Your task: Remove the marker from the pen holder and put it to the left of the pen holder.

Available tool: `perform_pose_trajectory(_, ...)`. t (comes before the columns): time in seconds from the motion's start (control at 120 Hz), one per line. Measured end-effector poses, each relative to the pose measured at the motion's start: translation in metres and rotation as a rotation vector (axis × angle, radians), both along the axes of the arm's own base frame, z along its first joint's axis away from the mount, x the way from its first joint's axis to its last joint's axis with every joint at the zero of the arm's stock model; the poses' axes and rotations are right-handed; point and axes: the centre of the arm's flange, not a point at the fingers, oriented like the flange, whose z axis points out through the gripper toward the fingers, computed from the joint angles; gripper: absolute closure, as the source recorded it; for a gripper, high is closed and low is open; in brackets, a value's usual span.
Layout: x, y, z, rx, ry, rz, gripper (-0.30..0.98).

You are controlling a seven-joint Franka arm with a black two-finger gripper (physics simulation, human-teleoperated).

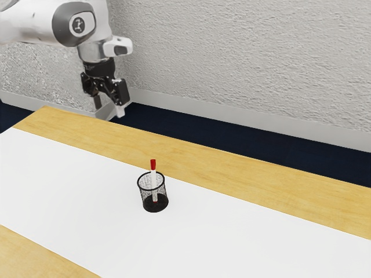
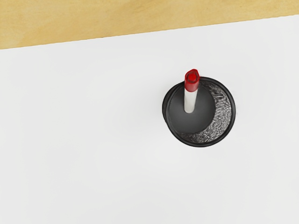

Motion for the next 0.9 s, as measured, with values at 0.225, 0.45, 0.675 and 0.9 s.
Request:
perform_pose_trajectory(0.225,-0.009,0.023,-0.094,-0.006,0.121,0.015,0.02)
perform_pose_trajectory(0.45,-0.024,0.019,-0.180,-0.015,0.174,0.062,0.02)
perform_pose_trajectory(0.675,-0.016,-0.033,-0.203,-0.067,0.212,0.190,0.02)
perform_pose_trajectory(0.9,-0.002,-0.060,-0.201,-0.065,0.204,0.276,0.02)
